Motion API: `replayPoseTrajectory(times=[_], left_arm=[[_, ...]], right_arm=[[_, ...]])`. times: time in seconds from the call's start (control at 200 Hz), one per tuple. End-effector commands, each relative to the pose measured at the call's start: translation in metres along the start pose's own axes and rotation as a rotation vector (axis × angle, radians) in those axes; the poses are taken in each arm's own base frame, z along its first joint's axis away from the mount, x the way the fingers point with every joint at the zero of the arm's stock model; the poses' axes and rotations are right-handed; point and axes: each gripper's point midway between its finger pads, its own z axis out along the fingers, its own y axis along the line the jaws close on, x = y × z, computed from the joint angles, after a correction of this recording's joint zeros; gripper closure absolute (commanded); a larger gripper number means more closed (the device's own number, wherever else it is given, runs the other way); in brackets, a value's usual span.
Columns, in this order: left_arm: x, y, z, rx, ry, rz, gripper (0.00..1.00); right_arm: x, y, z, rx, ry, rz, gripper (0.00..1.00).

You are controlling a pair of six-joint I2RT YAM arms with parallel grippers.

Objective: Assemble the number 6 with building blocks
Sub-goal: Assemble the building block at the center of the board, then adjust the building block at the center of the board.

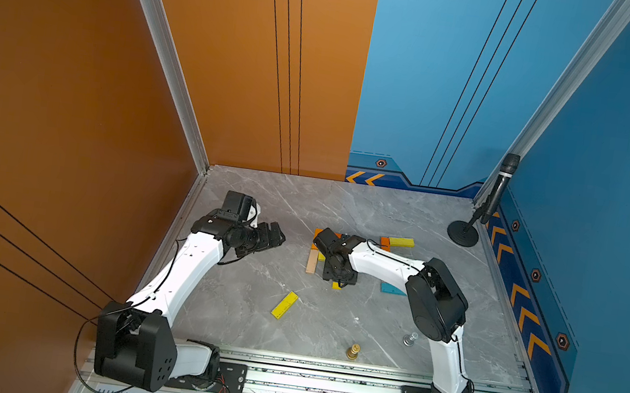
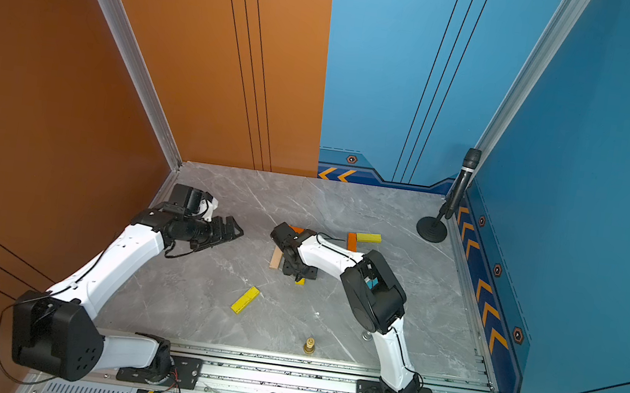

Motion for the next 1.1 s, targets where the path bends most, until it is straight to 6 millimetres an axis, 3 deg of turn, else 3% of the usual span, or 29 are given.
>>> replayPoseTrajectory(times=[0.0,0.16,0.471,0.696,0.891,1.011,1.031,1.096], left_arm=[[0.002,0.006,0.001,-0.003,0.002,-0.018,0.04],[-0.002,0.013,-0.001,-0.027,-0.016,-0.025,0.04],[-0.009,0.037,-0.001,-0.100,-0.037,-0.080,0.03],[-0.016,0.053,-0.003,-0.130,-0.057,-0.127,0.01],[-0.020,0.061,-0.006,-0.148,-0.071,-0.145,0.00],[-0.020,0.063,-0.005,-0.153,-0.070,-0.150,0.00],[-0.020,0.064,-0.005,-0.153,-0.069,-0.150,0.00],[-0.021,0.064,-0.005,-0.154,-0.071,-0.155,0.00]], right_arm=[[-0.013,-0.004,-0.048,-0.011,-0.107,-0.051,0.34],[-0.005,0.012,-0.081,-0.074,-0.197,-0.201,0.31],[0.063,0.065,-0.090,-0.258,-0.180,-0.729,0.19],[0.093,0.104,-0.083,-0.287,-0.155,-0.926,0.00],[0.105,0.128,-0.067,-0.288,-0.121,-1.000,0.01],[0.105,0.139,-0.070,-0.305,-0.117,-0.998,0.01],[0.109,0.140,-0.058,-0.287,-0.096,-1.005,0.01],[0.111,0.141,-0.054,-0.283,-0.080,-1.001,0.01]])
